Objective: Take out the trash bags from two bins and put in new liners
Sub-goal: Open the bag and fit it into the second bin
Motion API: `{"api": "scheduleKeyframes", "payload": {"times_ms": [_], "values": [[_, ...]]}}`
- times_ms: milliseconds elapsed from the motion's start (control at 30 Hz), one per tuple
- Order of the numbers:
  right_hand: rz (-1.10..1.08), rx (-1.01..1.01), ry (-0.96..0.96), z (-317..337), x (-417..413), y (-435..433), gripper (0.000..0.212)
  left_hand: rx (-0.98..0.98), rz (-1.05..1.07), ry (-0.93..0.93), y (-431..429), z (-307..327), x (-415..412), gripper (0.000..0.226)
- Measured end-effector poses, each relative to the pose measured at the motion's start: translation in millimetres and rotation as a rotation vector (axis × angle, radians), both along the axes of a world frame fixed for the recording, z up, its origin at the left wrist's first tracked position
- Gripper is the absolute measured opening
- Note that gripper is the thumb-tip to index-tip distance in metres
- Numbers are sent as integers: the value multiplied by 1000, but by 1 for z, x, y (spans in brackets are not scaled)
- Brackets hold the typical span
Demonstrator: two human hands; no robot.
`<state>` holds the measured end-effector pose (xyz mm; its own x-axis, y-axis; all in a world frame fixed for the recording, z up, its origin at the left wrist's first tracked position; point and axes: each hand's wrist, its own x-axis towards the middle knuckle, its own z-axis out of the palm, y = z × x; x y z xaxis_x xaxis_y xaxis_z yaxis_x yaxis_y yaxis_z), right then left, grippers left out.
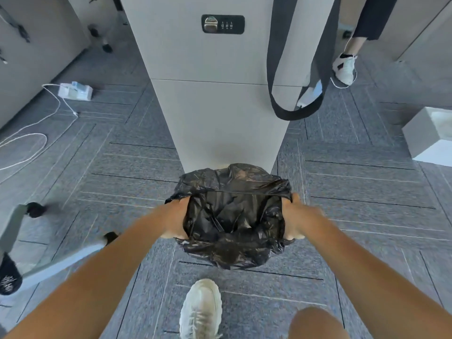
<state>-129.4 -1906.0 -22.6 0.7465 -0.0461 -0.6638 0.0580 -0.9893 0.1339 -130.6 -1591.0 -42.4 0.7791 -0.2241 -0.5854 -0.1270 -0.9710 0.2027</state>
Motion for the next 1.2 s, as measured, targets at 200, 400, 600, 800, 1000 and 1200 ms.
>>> {"api": "scheduleKeyframes", "payload": {"times_ms": [200, 400, 600, 800, 1000, 1200], "values": [[-14, 93, -117, -20, 11, -6, 80, -59, 87, -70, 2, -17, 11, 70], [-189, 517, 131, -38, 32, -29, 90, -251, 205, 109, 9, -22, 33, 85], [-557, 881, 181, -32, 44, -32, 48, -627, 626, 262, 24, -28, 48, 77], [-708, 1051, 132, -60, 49, -22, 65, -1095, 894, 317, 12, -51, 47, 88], [-606, 923, 56, -26, 47, -4, 61, -595, 702, 148, 1, -31, 50, 78], [-366, 746, -99, 43, 17, -24, 56, -382, 316, 71, 6, 39, 32, 65]]}}
